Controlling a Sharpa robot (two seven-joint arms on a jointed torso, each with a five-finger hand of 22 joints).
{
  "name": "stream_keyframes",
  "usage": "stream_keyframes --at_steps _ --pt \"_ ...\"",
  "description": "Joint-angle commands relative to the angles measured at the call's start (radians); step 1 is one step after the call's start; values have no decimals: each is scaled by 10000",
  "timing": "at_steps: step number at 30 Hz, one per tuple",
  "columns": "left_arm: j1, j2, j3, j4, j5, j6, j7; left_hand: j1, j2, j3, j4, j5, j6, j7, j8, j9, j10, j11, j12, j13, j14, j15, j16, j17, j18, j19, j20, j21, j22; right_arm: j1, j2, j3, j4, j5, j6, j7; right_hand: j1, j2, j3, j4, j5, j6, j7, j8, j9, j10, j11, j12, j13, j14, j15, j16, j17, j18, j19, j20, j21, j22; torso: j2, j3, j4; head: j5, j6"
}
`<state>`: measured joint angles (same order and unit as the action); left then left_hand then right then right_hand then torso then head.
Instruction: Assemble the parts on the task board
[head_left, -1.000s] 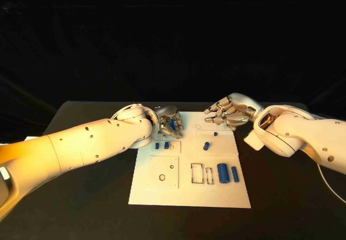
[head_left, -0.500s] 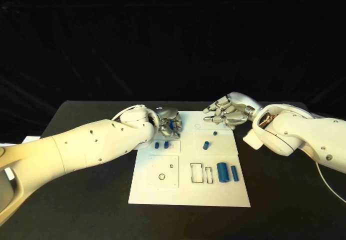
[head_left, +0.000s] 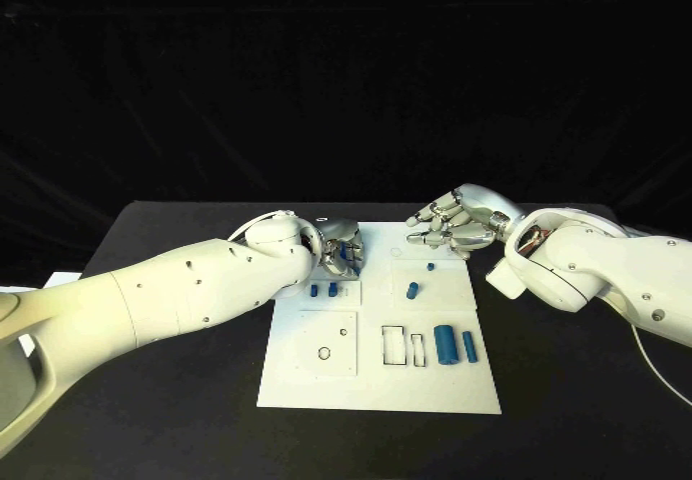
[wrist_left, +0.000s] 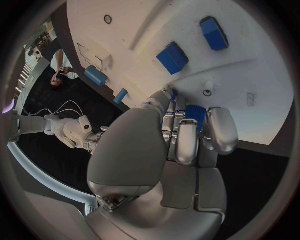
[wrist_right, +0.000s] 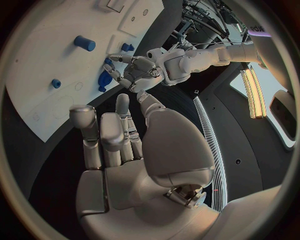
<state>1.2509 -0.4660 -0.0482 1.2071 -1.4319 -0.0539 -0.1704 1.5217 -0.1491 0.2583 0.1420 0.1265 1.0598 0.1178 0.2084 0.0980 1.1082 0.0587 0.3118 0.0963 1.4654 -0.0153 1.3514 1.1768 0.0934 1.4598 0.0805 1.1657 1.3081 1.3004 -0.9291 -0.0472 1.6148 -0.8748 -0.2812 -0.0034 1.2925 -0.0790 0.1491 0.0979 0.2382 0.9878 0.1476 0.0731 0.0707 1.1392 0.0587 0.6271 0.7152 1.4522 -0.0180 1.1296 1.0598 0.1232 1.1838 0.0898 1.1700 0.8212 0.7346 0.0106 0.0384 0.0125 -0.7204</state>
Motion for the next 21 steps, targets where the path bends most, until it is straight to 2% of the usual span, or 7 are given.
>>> stream_keyframes --at_steps 1,6,12,16,21 --pt "-12 55 7 -24 -72 260 -29 27 122 142 -28 -28 78 0 -49 -24 140 -12 -77 -27 224 -78 52 13 -130 167 -21 122 247 -8 14 0 6 -90 111 82 36 65 -70 11 64 -53 -15 49 11 -58 -17 44 -12 -32 1 -43 10 193 -38 -2 -42 -11 1 0 -3 -2 -4" --pt "-42 132 7 -134 -72 252 -38 115 262 471 -148 -112 244 -17 -70 -40 349 -55 -149 -87 267 -118 94 13 -160 217 -55 310 385 -8 18 0 6 -90 112 87 36 65 -70 11 64 -53 -15 49 11 -58 -17 44 -12 -32 1 -43 10 193 -38 -2 -42 -11 3 2 -16 -3 -2" --pt "-66 157 8 -215 -70 -58 28 130 414 935 -332 -264 528 -18 -72 -30 645 -95 -265 -128 291 -154 127 -2 -177 233 -91 414 482 -8 19 0 9 -90 112 90 36 65 -70 11 64 -53 -15 49 11 -58 -17 44 -12 -32 1 -43 10 193 -38 -2 -42 -11 1 3 0 -21 12" --pt "-71 109 27 -177 -56 -397 106 154 417 1159 -479 -290 674 -14 -69 -14 813 -120 -326 -128 308 -177 147 -5 -189 251 -114 490 543 -8 25 0 6 -90 115 94 36 65 -70 11 64 -53 -15 49 11 -58 -17 44 -12 -32 1 -43 10 193 -38 -2 -42 -11 -2 4 3 -19 27" --pt "-72 -69 92 19 147 -824 188 131 302 1483 -733 -317 737 33 -156 -24 951 -103 -460 -128 320 -163 158 -41 -217 282 -120 624 645 -9 33 0 -6 -90 119 101 36 65 -70 11 64 -53 -15 49 11 -58 -17 44 -12 -32 1 -43 10 193 -38 -2 -42 -11 -14 -1 6 -11 58"
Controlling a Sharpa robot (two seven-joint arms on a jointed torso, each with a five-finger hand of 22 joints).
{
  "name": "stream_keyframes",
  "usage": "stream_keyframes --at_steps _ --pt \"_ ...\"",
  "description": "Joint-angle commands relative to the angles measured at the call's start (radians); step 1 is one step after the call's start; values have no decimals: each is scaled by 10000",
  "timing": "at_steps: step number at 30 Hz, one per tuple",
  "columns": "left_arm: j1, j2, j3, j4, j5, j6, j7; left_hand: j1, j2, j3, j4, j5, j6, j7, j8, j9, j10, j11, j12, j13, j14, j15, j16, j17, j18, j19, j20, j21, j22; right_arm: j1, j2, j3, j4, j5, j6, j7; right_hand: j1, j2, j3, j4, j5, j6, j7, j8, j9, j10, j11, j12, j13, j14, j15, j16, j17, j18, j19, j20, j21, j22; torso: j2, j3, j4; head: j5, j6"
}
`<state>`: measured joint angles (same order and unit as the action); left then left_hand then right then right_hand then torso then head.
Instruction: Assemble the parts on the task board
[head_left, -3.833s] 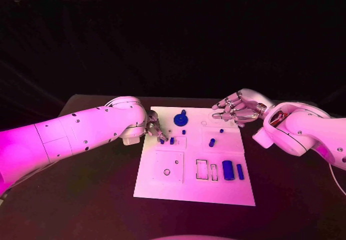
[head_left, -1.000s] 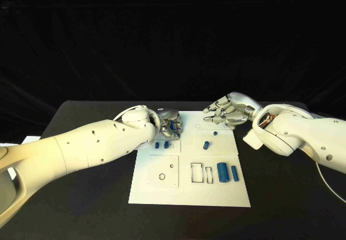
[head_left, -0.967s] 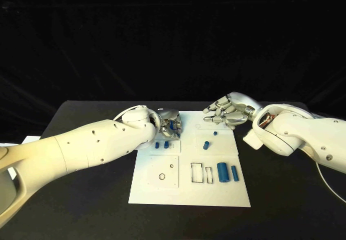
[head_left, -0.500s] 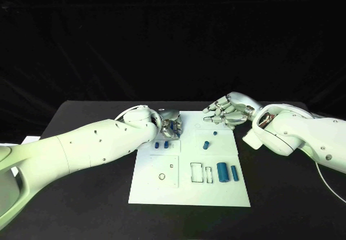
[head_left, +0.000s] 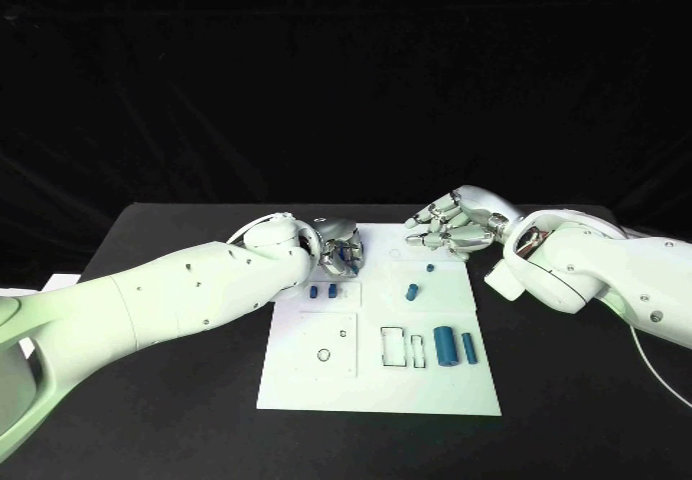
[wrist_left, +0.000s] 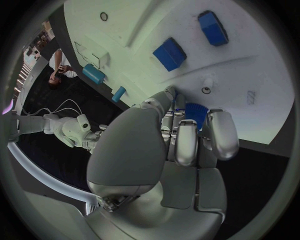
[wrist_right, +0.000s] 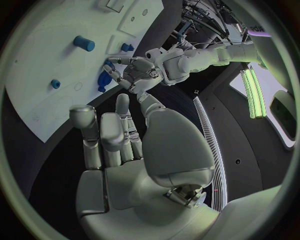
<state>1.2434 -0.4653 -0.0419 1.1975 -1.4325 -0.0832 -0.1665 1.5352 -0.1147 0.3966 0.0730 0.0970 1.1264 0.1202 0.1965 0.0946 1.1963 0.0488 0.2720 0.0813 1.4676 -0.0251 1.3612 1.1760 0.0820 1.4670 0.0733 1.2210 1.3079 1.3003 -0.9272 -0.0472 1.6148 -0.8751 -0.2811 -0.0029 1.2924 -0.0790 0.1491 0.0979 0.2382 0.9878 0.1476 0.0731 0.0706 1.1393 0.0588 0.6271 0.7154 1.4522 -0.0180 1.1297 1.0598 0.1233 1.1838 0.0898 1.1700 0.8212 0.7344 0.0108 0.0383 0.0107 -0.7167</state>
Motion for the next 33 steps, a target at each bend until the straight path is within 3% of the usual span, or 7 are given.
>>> stream_keyframes --at_steps 1,8,12,16,19,33 --pt "5 -130 48 176 241 -576 155 -14 -51 125 -60 -22 78 12 -43 9 82 -3 -74 23 296 -65 55 -45 -105 212 -47 79 653 -9 15 0 -8 -88 119 96 36 65 -70 11 64 -54 -15 49 12 -59 -18 44 -13 -31 1 -43 10 193 -38 -2 -42 -12 -17 0 11 6 20" --pt "46 -711 267 880 1146 -672 119 -166 -139 315 -176 -29 119 37 -114 -1 144 17 -194 21 287 -53 36 -119 -109 215 -39 104 686 -11 16 -1 -26 -88 116 94 59 80 -85 18 75 -55 -13 51 12 -64 -16 47 -20 -28 1 -43 19 195 -37 -3 -51 -22 -18 1 21 18 48" --pt "97 -1125 335 1247 1236 -793 42 -308 -185 437 -221 -3 115 52 -183 -16 155 37 -300 11 278 -38 20 -173 -109 210 -27 104 700 -13 8 -1 -31 -88 110 87 59 80 -85 18 75 -55 -13 51 12 -64 -16 47 -20 -28 1 -43 19 195 -37 -3 -51 -22 -35 11 49 29 49" --pt "126 -1365 347 1325 1217 -631 -55 -381 -222 483 -236 7 127 50 -206 -19 172 37 -341 10 276 -34 16 -192 -110 208 -23 109 709 -13 19 -1 -30 -88 106 83 56 84 -92 25 75 -55 -12 52 13 -64 -14 48 -21 -26 1 -42 22 192 -30 -4 -46 -11 -48 30 85 28 36" --pt "132 -1511 349 1392 1211 -441 -116 -447 -262 509 -247 4 138 45 -224 -22 188 34 -373 9 274 -33 14 -205 -106 201 -20 94 705 -13 27 -1 -29 -88 112 84 56 84 -92 25 75 -55 -12 52 13 -64 -14 48 -21 -26 1 -42 22 192 -30 -4 -46 -11 -51 22 102 9 15" --pt "111 -1753 301 1383 1034 177 -409 -582 -328 547 -255 -4 147 31 -266 -29 207 34 -442 6 270 -34 10 -234 -100 192 -15 67 700 -14 48 -1 -39 -88 130 91 56 84 -92 25 75 -55 -12 52 13 -64 -14 48 -21 -26 1 -42 22 192 -30 -4 -46 -11 -43 18 78 110 -8"
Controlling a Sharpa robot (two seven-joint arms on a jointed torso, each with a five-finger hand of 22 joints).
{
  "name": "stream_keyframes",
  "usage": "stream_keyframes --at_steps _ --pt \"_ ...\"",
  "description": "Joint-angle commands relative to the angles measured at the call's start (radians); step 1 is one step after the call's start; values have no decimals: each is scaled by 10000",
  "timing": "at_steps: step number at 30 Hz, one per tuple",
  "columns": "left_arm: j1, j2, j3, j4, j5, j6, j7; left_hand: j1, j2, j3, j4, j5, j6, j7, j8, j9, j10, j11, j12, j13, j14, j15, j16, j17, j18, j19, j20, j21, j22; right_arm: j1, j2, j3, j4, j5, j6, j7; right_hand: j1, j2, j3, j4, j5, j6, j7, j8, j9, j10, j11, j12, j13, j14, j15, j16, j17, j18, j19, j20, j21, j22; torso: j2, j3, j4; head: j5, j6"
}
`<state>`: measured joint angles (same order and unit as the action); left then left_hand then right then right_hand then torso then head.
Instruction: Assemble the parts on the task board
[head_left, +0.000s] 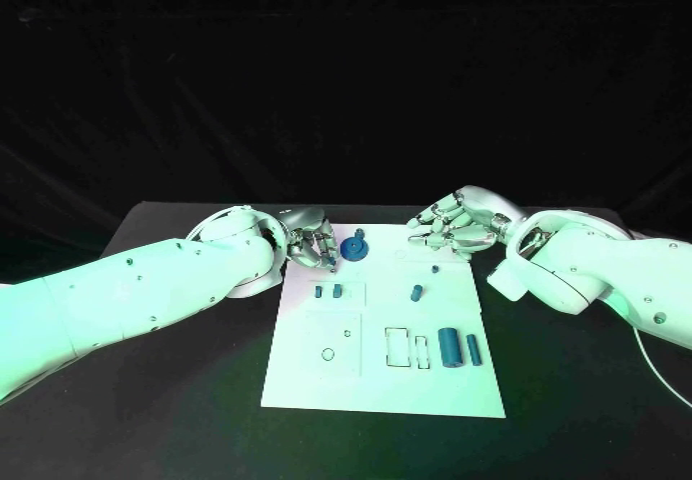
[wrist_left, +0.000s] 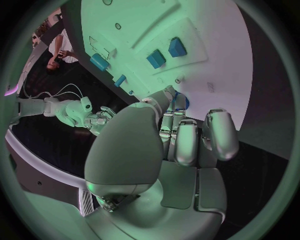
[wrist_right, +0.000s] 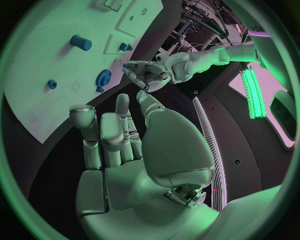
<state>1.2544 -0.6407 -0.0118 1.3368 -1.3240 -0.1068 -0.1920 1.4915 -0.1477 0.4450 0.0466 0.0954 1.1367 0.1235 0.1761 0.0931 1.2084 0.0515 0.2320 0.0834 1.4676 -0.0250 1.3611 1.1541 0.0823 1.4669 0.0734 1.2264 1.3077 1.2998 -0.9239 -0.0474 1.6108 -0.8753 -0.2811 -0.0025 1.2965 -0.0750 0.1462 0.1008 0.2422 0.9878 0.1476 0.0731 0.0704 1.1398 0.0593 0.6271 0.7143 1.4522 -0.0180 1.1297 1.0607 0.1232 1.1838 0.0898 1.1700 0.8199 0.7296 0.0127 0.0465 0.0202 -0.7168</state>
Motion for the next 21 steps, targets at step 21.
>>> stream_keyframes --at_steps 21 --pt "-135 211 -10 -257 -64 625 -114 -175 -22 88 -17 -3 52 -14 -80 -16 107 -2 -68 -12 271 -40 14 -18 -100 187 -16 2 702 -13 60 0 -1 -85 123 113 9 56 -75 13 36 -55 -11 53 15 -68 -18 52 -13 -24 3 -42 18 194 -31 -3 -52 -6 8 1 -11 -19 -103"
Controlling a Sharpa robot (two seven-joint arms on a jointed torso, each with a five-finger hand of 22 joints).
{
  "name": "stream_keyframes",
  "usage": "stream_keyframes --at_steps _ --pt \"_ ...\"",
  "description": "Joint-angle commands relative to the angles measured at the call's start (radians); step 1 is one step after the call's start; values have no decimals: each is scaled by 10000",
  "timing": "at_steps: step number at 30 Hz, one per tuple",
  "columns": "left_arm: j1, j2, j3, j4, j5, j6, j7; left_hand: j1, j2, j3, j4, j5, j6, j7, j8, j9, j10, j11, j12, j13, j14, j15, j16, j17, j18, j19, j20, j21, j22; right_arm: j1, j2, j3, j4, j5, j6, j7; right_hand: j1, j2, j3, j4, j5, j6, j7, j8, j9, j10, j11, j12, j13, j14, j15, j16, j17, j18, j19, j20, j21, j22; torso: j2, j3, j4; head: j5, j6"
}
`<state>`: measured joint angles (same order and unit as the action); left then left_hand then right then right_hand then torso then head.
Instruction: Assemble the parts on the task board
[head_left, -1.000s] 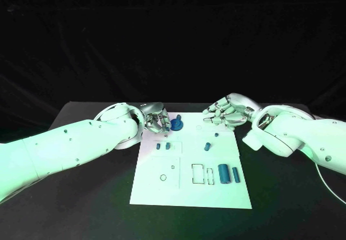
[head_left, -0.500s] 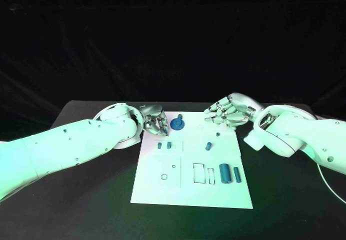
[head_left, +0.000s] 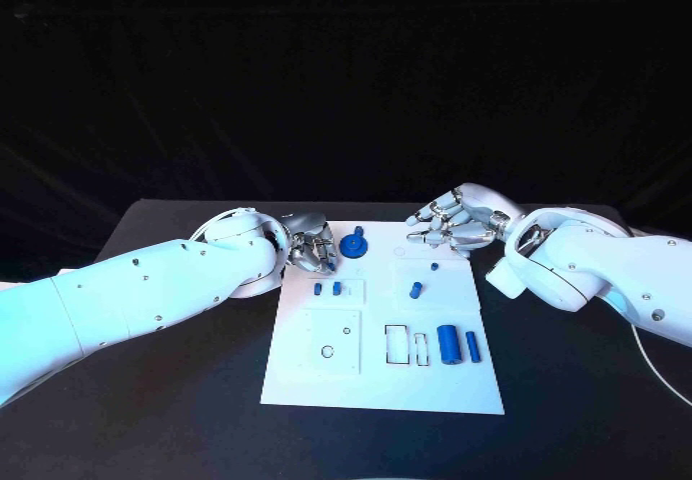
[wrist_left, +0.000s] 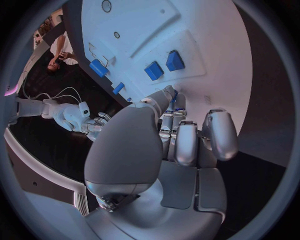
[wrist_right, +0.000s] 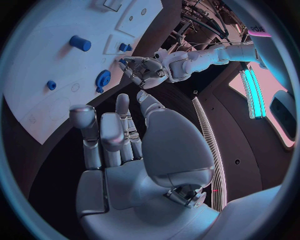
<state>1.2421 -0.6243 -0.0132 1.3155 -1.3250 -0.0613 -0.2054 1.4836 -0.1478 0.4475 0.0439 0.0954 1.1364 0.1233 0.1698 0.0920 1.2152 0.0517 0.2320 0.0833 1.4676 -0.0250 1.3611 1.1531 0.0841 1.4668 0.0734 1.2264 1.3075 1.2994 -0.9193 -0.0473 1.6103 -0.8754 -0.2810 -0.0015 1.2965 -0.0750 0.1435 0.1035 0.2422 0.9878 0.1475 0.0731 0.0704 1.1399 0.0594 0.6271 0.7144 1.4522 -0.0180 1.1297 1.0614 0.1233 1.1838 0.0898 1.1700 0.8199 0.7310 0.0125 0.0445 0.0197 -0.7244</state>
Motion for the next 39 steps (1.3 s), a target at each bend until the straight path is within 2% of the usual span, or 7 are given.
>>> stream_keyframes --at_steps 1,13,26,32,39 --pt "-17 60 4 -62 -68 173 22 -96 -20 63 11 -3 56 -12 -17 -5 38 -4 -68 -11 271 -40 15 -8 -117 187 -16 2 704 -9 16 0 3 -84 124 104 9 57 -47 -14 36 -54 -10 53 15 -69 -19 52 -14 -24 3 -42 10 193 -31 -3 -52 -6 -4 3 10 -15 -26" --pt "-76 186 -2 -236 -528 132 39 -99 -14 78 0 -4 68 -15 -18 -4 54 -9 -72 -8 272 -43 17 -9 -115 185 -17 -5 701 -11 17 0 12 -85 126 110 9 57 -47 -14 36 -54 -10 53 15 -69 -19 52 -14 -24 3 -42 10 193 -31 -3 -52 -6 -6 2 5 -8 -43" --pt "-104 291 -3 -304 -565 203 45 -115 -25 92 -16 -9 71 -15 -28 -5 64 -8 -86 -5 276 -46 29 9 -112 180 -19 -18 697 -13 19 0 16 -85 137 117 9 57 -47 -14 36 -54 -10 53 15 -69 -19 52 -14 -24 3 -42 10 193 -31 -3 -52 -6 -12 4 11 -2 -51" --pt "-106 289 -3 -344 -512 124 13 -292 -138 148 -46 -11 -133 69 -209 -70 -79 74 -264 -34 246 14 -16 -111 -100 143 12 -119 658 -13 13 0 15 -85 136 110 9 57 -47 -14 36 -54 -10 53 15 -69 -19 52 -14 -24 3 -42 10 193 -31 -3 -52 -6 -16 5 14 -11 -50" --pt "-107 290 -3 -386 -459 28 -3 -633 -458 100 -24 -9 -604 251 -575 -214 -483 274 -614 -130 180 176 -108 -330 -74 71 126 -336 562 -13 7 0 10 -85 140 109 18 75 -66 2 36 -56 -10 55 15 -72 -18 57 -20 -27 4 -65 -8 199 -41 -3 -73 -38 -13 1 12 -8 -53"
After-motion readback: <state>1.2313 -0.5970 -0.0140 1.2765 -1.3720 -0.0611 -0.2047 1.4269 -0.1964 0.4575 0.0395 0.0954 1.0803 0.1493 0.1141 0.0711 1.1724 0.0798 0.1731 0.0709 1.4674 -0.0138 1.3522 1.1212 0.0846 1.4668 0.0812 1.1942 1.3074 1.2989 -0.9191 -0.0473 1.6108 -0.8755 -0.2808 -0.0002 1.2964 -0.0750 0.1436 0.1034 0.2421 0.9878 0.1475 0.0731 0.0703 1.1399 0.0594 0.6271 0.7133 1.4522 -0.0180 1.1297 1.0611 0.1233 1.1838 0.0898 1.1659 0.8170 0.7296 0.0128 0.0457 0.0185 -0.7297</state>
